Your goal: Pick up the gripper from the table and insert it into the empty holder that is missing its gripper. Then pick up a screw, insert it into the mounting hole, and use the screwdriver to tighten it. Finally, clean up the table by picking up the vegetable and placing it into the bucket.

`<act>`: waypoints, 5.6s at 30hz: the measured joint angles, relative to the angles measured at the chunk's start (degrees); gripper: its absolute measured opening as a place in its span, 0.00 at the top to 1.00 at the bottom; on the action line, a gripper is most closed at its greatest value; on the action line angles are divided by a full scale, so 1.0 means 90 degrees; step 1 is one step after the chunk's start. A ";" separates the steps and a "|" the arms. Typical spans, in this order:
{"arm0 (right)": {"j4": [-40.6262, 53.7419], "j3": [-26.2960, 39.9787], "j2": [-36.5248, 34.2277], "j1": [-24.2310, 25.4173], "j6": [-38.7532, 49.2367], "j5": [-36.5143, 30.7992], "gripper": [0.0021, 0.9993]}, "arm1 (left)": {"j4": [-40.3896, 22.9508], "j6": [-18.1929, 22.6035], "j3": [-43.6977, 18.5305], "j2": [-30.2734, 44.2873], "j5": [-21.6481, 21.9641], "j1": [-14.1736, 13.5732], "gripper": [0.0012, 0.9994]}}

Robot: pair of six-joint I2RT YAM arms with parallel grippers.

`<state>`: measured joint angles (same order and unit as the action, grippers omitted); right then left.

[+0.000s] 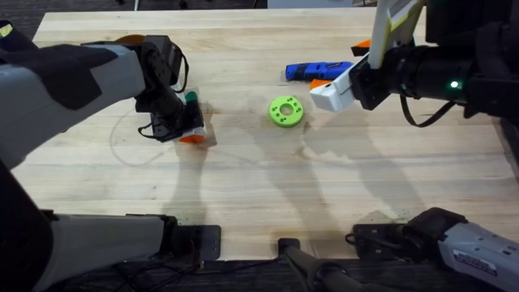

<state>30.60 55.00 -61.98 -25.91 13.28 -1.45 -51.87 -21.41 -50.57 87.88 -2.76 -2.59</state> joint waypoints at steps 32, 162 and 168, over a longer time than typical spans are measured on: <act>0.0094 0.0000 -0.0002 0.0000 0.0000 0.0002 0.02 | -0.0647 0.0223 -0.0141 0.0022 -0.0086 -0.0010 0.01; 0.0128 0.0000 -0.0002 0.0000 0.0000 0.0002 0.02 | -0.0960 0.2208 -0.5095 0.2385 0.0429 0.1989 0.11; 0.0128 0.0000 -0.0002 0.0000 0.0000 0.0002 0.02 | -0.1528 0.2208 -0.5129 0.0735 0.0354 0.1982 0.10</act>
<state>31.75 55.00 -62.00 -25.91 13.28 -1.43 -65.62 -1.54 -96.73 94.49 0.42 15.25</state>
